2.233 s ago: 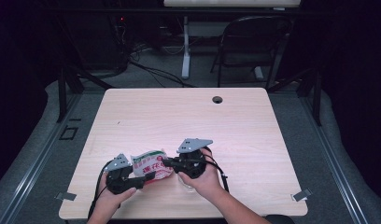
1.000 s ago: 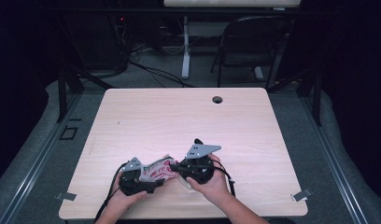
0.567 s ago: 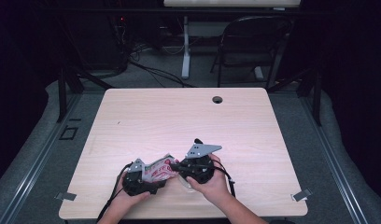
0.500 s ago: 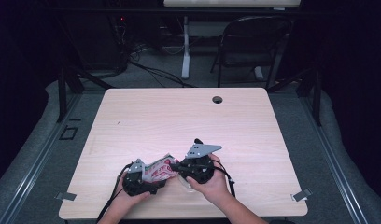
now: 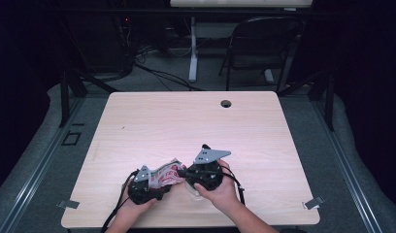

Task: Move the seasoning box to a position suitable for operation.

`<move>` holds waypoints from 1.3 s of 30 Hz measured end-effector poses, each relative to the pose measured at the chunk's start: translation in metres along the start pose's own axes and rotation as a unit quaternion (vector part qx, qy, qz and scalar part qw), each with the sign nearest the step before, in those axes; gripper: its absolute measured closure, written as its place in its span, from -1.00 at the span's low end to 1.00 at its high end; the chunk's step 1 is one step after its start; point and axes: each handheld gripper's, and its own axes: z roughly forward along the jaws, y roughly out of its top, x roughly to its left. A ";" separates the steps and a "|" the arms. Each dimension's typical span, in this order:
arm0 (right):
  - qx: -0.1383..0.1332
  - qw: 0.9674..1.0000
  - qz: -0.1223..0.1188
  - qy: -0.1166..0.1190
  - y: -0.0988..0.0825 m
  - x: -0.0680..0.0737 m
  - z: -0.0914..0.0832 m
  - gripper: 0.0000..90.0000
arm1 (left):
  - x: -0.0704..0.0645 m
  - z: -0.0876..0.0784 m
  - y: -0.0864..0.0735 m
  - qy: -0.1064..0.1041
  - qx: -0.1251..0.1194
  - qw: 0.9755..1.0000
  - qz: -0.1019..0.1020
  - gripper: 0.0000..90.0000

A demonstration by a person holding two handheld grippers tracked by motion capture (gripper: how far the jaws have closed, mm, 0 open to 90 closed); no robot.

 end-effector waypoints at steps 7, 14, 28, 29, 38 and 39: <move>-0.001 1.000 -0.001 0.000 0.000 -0.001 0.000 1.00 | -0.002 -0.001 0.000 0.007 -0.004 1.000 0.006 0.14; -0.001 1.000 -0.004 -0.002 0.000 -0.001 -0.001 1.00 | -0.007 -0.001 0.000 0.021 -0.005 1.000 0.021 0.23; -0.016 1.000 0.007 0.008 0.001 -0.007 -0.007 0.94 | -0.012 -0.009 0.006 0.073 -0.003 0.996 0.049 0.28; -0.018 1.000 0.007 0.010 0.002 -0.007 -0.008 0.93 | -0.011 -0.010 0.006 0.074 -0.005 0.996 0.048 0.29; -0.034 0.999 0.013 0.011 0.003 -0.012 -0.014 0.67 | -0.011 -0.018 0.011 0.091 -0.018 0.994 0.054 0.30; -0.037 0.999 0.015 0.012 0.003 -0.012 -0.015 0.66 | -0.010 -0.019 0.011 0.094 -0.021 0.994 0.053 0.30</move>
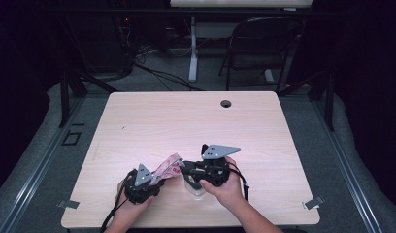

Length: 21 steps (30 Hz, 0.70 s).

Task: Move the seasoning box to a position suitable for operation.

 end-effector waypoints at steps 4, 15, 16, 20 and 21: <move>-0.013 1.000 0.000 -0.006 0.002 -0.002 -0.007 0.56 | 0.004 -0.004 0.003 0.011 -0.006 1.000 0.005 0.30; -0.032 0.999 0.019 -0.034 -0.005 -0.010 -0.024 0.41 | 0.010 -0.011 0.019 0.034 -0.026 0.999 0.029 0.30; -0.034 0.998 0.022 -0.038 -0.006 -0.011 -0.025 0.40 | 0.011 -0.010 0.021 0.034 -0.029 0.999 0.028 0.30; -0.030 0.998 0.026 -0.045 -0.009 -0.012 -0.030 0.38 | 0.012 -0.009 0.026 0.034 -0.032 0.998 0.033 0.30; -0.030 0.998 0.026 -0.045 -0.010 -0.013 -0.031 0.36 | 0.013 -0.008 0.027 0.031 -0.033 0.998 0.032 0.30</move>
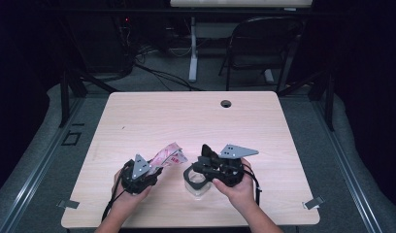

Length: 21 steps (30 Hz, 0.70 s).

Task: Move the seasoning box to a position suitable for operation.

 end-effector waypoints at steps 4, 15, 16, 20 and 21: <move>0.004 1.000 0.000 -0.004 -0.003 0.001 -0.005 0.32 | 0.001 0.004 0.006 -0.004 -0.004 1.000 0.001 0.30; -0.004 1.000 0.006 -0.029 -0.011 0.001 -0.024 0.19 | 0.002 0.010 0.023 -0.005 -0.023 1.000 0.020 0.31; -0.012 0.999 0.006 -0.032 -0.012 0.000 -0.025 0.17 | 0.003 0.010 0.025 -0.005 -0.025 0.999 0.019 0.31; -0.019 0.999 0.002 -0.037 -0.013 -0.002 -0.031 0.19 | 0.005 0.011 0.027 -0.004 -0.026 0.999 0.021 0.31; -0.020 0.999 -0.004 -0.039 -0.013 -0.001 -0.031 0.20 | 0.005 0.011 0.028 -0.002 -0.026 0.999 0.024 0.31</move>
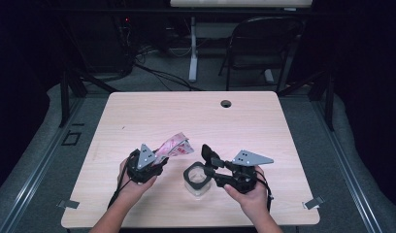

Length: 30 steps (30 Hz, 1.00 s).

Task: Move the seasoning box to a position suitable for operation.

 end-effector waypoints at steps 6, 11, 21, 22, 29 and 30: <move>0.008 1.000 -0.017 -0.003 0.001 0.002 0.000 0.26 | -0.001 -0.002 0.002 0.012 0.000 1.000 0.014 0.31; 0.009 1.000 0.004 0.012 0.001 0.000 0.000 0.40 | -0.002 -0.005 0.001 0.022 0.003 0.999 0.025 0.31; 0.016 1.000 0.011 0.022 0.008 -0.003 0.002 0.52 | -0.005 -0.012 -0.004 0.047 0.012 0.998 0.051 0.31; 0.017 0.999 0.014 0.023 0.008 -0.003 0.002 0.53 | -0.005 -0.012 -0.004 0.048 0.013 0.997 0.052 0.31; 0.021 0.999 0.011 0.025 0.011 -0.004 0.004 0.67 | -0.007 -0.014 -0.007 0.052 0.020 0.997 0.057 0.31; 0.022 0.999 0.011 0.026 0.011 -0.005 0.005 0.69 | -0.007 -0.015 -0.008 0.054 0.021 0.997 0.058 0.31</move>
